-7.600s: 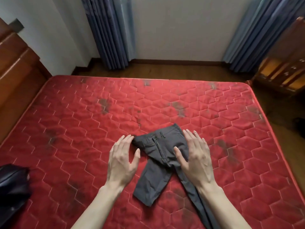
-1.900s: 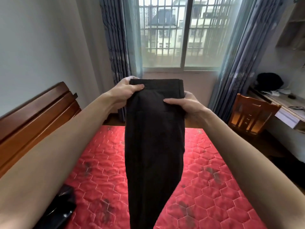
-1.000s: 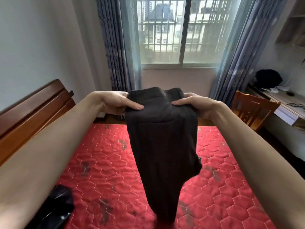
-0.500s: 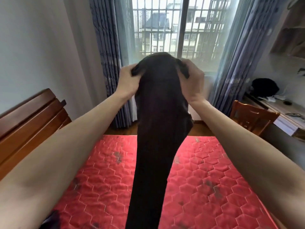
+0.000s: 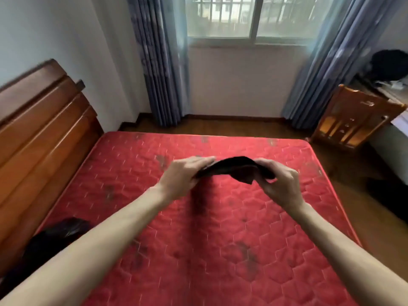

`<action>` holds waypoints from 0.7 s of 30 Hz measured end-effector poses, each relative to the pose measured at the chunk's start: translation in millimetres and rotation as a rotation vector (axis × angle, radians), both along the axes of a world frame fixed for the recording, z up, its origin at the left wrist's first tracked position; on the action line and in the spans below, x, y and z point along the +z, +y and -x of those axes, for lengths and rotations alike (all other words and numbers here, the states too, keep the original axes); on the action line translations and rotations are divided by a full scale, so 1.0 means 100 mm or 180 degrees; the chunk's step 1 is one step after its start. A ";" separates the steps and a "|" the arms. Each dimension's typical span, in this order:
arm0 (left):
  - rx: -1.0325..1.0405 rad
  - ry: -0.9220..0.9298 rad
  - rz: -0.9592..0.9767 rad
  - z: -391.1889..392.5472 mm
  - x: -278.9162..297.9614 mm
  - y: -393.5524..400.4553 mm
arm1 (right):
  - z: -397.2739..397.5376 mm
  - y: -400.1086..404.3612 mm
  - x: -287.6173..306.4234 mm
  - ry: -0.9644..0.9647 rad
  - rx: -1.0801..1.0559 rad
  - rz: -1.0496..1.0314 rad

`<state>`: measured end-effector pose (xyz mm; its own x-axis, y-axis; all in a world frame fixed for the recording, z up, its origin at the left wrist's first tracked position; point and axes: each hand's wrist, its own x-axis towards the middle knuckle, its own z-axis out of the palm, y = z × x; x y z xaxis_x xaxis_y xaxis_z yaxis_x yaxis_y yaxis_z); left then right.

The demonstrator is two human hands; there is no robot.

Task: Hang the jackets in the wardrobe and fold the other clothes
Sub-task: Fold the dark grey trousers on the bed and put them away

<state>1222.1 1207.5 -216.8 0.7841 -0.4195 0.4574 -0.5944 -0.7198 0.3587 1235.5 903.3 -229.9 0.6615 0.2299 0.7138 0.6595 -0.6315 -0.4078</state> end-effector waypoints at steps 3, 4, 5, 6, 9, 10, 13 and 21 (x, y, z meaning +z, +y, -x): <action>-0.0134 0.0540 -0.0463 0.56 -1.24 0.11 | 0.54 -0.11 -1.03 0.0511 0.0484 0.0660; -0.0186 0.0689 -0.0536 0.77 -1.62 0.12 | 0.73 -0.13 -1.38 0.0733 0.0663 0.0874; -0.0249 0.0821 -0.0598 0.98 -1.95 0.11 | 0.92 -0.15 -1.71 0.0957 0.0812 0.1094; -0.0309 0.0920 -0.0661 1.18 -2.28 0.09 | 1.10 -0.17 -2.04 0.1210 0.0934 0.1299; -0.0504 0.1190 -0.1018 1.80 -3.19 -0.01 | 1.63 -0.21 -2.97 0.1796 0.1198 0.1654; -0.0537 0.1347 -0.1164 2.00 -3.46 -0.04 | 1.81 -0.22 -3.26 0.1947 0.1245 0.1753; -0.0692 0.2009 -0.1581 2.51 -4.12 -0.10 | 2.34 -0.25 -3.98 0.2215 0.1312 0.2134; -0.1059 0.2792 -0.2294 3.27 -5.01 -0.33 | 3.21 -0.23 -4.89 0.2482 0.1516 0.2571</action>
<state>895.4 1174.1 -717.3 0.5156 -0.6032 -0.6085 -0.5434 -0.7793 0.3121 914.2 880.0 -719.2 0.5773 0.7604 -0.2976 0.6480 -0.6484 -0.3997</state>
